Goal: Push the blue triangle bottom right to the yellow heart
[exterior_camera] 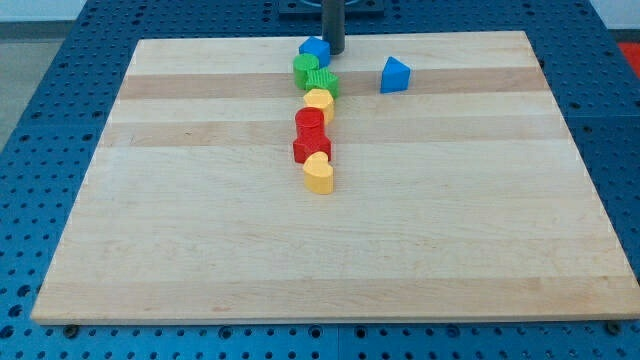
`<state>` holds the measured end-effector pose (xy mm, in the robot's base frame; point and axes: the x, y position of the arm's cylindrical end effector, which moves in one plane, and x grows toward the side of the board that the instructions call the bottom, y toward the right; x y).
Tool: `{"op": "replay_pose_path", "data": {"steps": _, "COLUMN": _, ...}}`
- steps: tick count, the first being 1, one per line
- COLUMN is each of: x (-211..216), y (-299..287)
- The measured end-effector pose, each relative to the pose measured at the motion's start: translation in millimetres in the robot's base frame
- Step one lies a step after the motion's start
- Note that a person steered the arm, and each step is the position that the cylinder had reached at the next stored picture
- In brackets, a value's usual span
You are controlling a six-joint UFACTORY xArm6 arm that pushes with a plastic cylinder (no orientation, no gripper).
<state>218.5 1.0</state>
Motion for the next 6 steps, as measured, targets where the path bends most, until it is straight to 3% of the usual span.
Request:
{"op": "replay_pose_path", "data": {"steps": 2, "x": -20, "y": 37}}
{"op": "replay_pose_path", "data": {"steps": 3, "x": -12, "y": 101}}
{"op": "replay_pose_path", "data": {"steps": 4, "x": 19, "y": 129}}
{"op": "replay_pose_path", "data": {"steps": 6, "x": 47, "y": 113}}
